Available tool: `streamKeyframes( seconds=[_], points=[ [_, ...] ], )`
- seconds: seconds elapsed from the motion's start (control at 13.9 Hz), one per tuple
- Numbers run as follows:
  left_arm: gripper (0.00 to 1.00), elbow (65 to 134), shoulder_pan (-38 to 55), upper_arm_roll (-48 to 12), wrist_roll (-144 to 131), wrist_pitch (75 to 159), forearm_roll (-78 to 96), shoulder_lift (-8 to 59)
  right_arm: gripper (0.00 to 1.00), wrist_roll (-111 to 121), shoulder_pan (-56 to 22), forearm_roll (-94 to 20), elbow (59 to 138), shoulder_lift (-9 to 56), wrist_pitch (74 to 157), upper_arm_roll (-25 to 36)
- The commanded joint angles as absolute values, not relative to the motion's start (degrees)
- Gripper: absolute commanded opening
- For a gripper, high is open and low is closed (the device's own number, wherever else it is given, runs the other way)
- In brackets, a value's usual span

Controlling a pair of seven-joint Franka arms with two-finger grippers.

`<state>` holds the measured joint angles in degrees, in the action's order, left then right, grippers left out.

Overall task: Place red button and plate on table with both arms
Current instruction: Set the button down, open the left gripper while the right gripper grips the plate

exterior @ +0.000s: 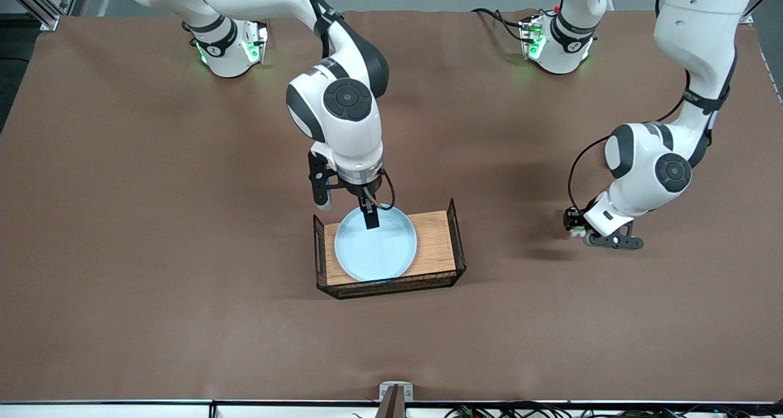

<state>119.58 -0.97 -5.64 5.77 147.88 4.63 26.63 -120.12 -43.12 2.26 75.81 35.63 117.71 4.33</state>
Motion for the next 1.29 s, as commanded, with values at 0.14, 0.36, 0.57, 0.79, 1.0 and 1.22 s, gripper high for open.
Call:
streamKeyframes(
  seconds=[0.14,0.36,0.57,0.79,1.0,1.22],
  points=[
    [0.00,115.23,-1.05,-5.71,8.79,148.18,4.48,30.32,0.96,-122.34,-42.71,2.90,73.92,37.62,117.33,3.87],
    [0.22,114.35,-1.05,-5.71,8.88,148.10,4.48,31.29,0.87,-122.34,-42.71,0.88,73.92,37.71,116.98,3.87],
    [1.00,114.35,-0.88,-5.71,8.70,147.92,4.31,30.94,0.85,-122.26,-42.80,0.53,74.09,37.79,116.98,3.78],
    [1.00,114.34,-0.70,-5.71,8.09,147.57,4.31,29.63,0.83,-122.17,-42.80,0.35,74.88,37.88,116.98,3.78],
    [1.00,114.35,-0.79,-5.71,6.69,142.57,4.48,24.81,0.83,-122.17,-42.89,0.09,75.49,37.97,116.98,3.69],
    [1.00,113.30,-2.01,-5.71,4.32,135.29,4.83,18.83,0.74,-121.99,-42.80,-0.79,75.50,38.23,116.98,3.69]
  ],
)
